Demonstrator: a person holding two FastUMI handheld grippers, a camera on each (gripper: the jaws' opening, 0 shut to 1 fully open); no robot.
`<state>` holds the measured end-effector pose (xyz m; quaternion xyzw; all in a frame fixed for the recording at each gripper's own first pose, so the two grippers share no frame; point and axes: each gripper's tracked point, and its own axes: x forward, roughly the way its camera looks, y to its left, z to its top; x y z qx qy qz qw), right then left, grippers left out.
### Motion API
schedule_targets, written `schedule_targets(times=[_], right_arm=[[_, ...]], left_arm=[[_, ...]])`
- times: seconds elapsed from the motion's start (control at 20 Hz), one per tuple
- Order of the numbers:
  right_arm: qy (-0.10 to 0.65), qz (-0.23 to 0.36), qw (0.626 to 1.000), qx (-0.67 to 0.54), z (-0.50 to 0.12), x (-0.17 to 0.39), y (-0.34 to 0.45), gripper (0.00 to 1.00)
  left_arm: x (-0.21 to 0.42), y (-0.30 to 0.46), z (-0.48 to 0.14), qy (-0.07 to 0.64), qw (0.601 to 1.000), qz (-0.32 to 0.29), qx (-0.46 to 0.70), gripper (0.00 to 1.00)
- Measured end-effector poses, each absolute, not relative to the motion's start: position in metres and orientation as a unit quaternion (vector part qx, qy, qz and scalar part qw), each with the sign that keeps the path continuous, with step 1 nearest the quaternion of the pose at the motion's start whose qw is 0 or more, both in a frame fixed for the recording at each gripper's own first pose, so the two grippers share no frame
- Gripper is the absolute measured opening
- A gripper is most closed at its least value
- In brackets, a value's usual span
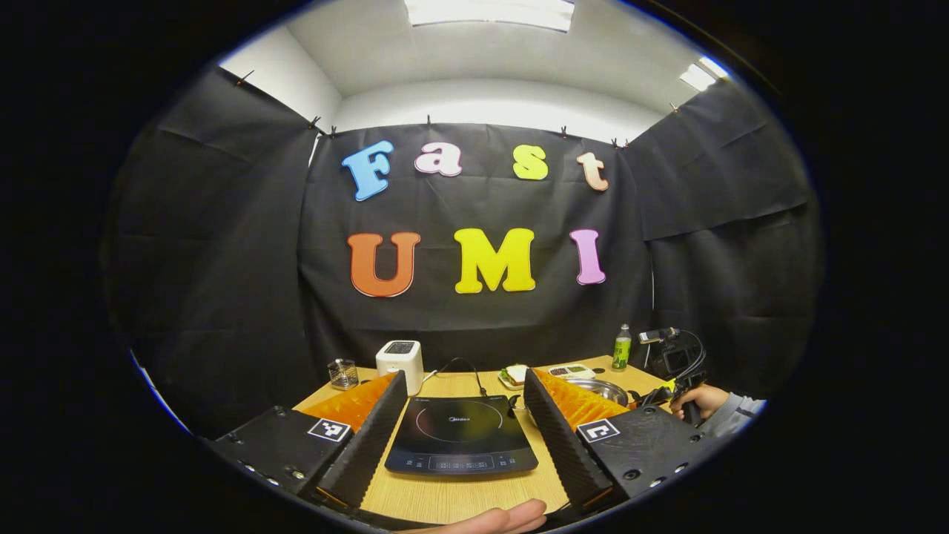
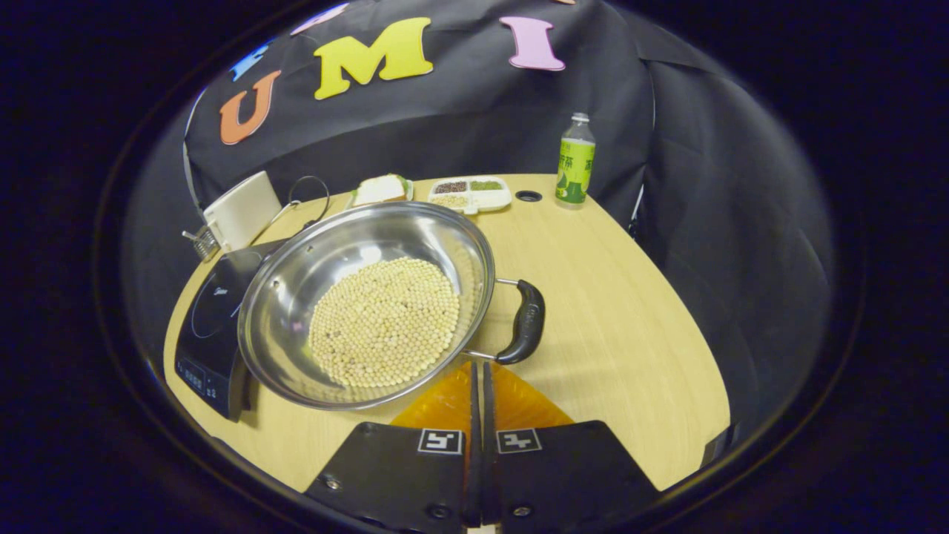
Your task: First push the handle of the pot to place it horizontally, then grasp the pot with both hands and set it on the induction cooktop.
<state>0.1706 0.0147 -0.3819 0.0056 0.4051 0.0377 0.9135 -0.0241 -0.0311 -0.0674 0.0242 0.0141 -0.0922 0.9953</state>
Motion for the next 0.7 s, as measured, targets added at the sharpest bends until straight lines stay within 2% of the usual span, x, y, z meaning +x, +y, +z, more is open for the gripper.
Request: schedule_targets(times=[0.3,0.35,0.4,0.6,0.7], right_arm=[[0.398,0.034,0.917,0.000,-0.383,0.196,0.001,0.04],[0.394,0.033,0.919,-0.005,-0.384,0.201,-0.001,0.00],[0.390,0.033,0.920,-0.007,-0.384,0.206,-0.003,0.04],[0.385,0.039,0.922,0.007,-0.384,0.219,-0.006,0.01],[0.379,0.044,0.924,0.019,-0.383,0.223,-0.008,0.04]], left_arm=[[-0.014,-0.033,-0.075,0.022,0.996,-0.084,0.017,0.95],[-0.011,-0.035,-0.079,0.026,0.996,-0.084,0.015,0.95],[-0.009,-0.038,-0.081,0.028,0.996,-0.087,0.011,0.95],[0.005,-0.049,-0.089,0.034,0.995,-0.095,0.010,0.95],[0.012,-0.054,-0.100,0.041,0.994,-0.096,0.012,0.95]])
